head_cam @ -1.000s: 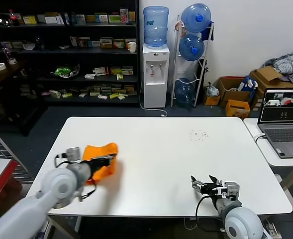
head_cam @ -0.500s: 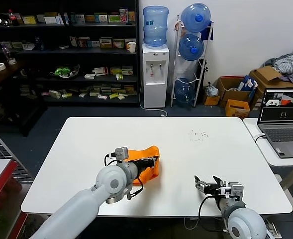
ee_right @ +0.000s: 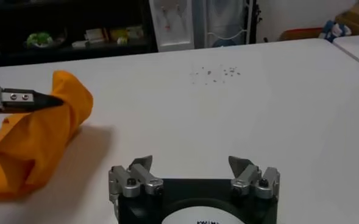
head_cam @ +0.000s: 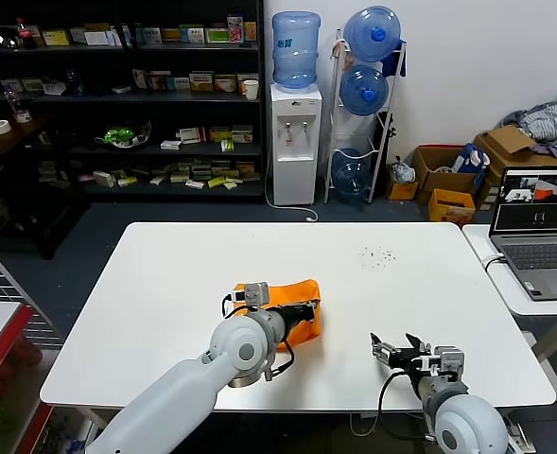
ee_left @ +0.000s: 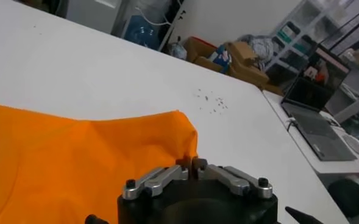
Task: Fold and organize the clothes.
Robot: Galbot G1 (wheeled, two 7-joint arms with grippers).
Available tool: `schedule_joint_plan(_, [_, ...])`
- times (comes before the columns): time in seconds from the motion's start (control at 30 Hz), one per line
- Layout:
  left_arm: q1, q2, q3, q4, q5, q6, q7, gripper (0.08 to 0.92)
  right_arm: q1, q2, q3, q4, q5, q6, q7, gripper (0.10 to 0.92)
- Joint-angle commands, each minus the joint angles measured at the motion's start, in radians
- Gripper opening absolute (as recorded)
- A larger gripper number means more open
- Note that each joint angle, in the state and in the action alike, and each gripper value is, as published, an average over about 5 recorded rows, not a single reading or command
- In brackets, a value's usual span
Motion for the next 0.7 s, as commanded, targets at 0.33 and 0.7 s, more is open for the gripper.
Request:
schedule_joint_plan(0.33, [0.329,0.169,-0.34,-0.234,0.425,-0.143,0.291,0.443,0.007,0.003,0.034,-0.031,-0.183,0.225,-0.221,0.823])
schedule_joint_plan(0.7, [0.919,0.057,-0.912,-0.157,0.934,-0.665,0.7,0.761,-0.084,0.081,0.142,-0.031,-0.332,0.392,-0.358,0.823])
